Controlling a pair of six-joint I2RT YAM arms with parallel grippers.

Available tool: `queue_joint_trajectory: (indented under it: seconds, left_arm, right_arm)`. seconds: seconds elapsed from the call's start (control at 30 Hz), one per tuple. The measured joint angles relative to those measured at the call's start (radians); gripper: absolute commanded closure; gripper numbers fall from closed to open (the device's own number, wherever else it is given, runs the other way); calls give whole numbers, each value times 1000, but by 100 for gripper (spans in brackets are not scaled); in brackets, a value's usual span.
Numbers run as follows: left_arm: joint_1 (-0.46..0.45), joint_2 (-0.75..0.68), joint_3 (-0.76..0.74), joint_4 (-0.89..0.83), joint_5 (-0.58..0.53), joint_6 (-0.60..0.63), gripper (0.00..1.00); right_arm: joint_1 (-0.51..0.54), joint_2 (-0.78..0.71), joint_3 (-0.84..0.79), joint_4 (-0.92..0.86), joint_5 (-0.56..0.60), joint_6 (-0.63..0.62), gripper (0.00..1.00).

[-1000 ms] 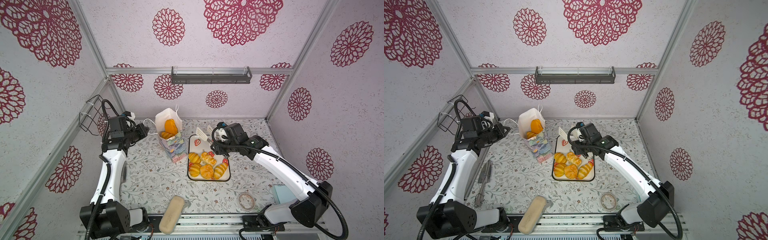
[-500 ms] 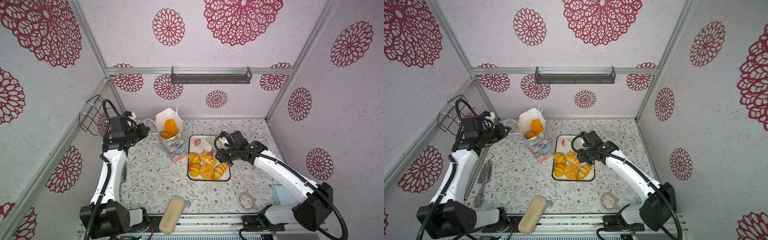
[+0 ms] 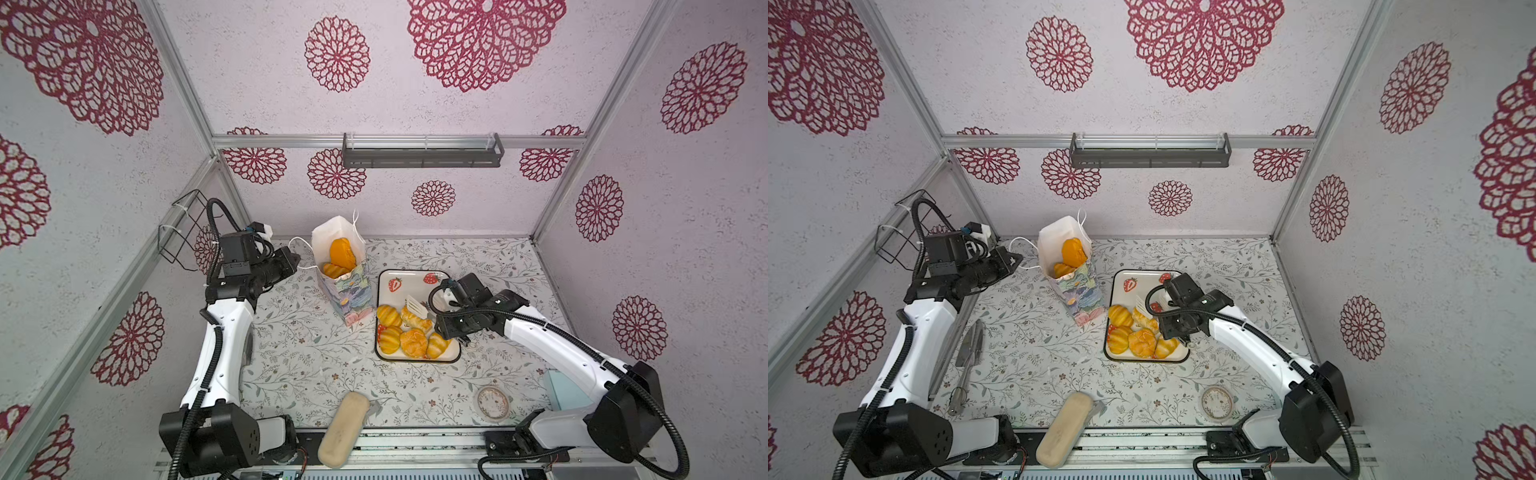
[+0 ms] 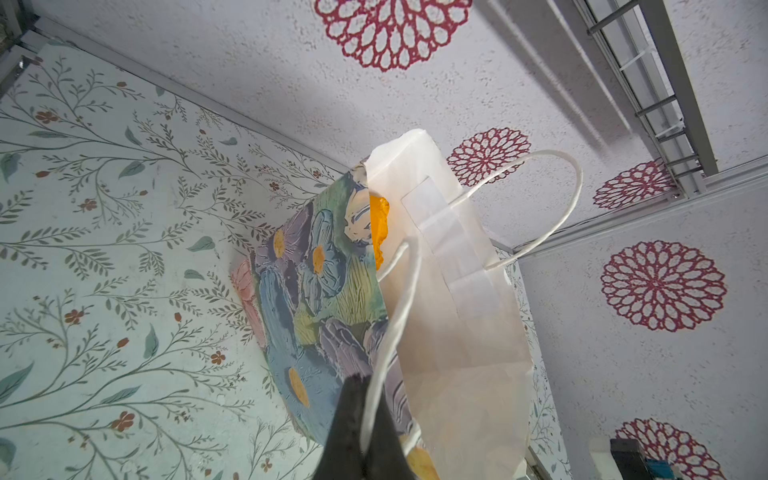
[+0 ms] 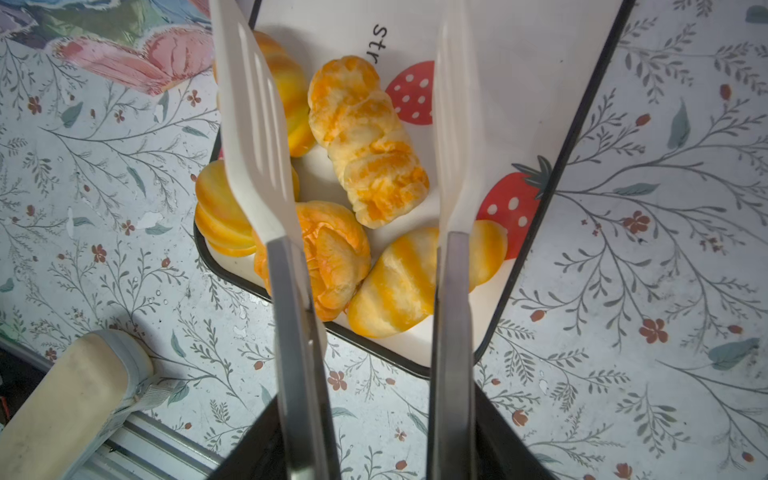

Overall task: Place the fake bread into the paper bag
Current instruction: 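Lower the tongs with the right gripper around the twisted bread on the tray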

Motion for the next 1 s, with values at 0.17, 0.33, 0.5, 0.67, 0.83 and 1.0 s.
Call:
queue_joint_trajectory:
  seconds: [0.17, 0.33, 0.5, 0.67, 0.83, 1.0]
  left_arm:
    - [0, 0, 0, 0, 0, 0, 100]
    - [0, 0, 0, 0, 0, 0, 100]
    - [-3, 0, 0, 0, 0, 0, 100]
    - [-3, 0, 0, 0, 0, 0, 100]
    - [-3, 0, 0, 0, 0, 0, 100]
    - [-4, 1, 0, 0, 0, 0, 100]
  right_arm:
    - [-2, 0, -16, 0, -1, -10, 43]
    - [-3, 0, -26, 4, -5, -19, 42]
    - [-3, 8, -40, 18, -8, -24, 42]
    - [-3, 29, -51, 31, -9, -24, 42]
    - [-3, 51, -53, 41, -8, -25, 42]
    - [-3, 75, -53, 53, -8, -26, 42]
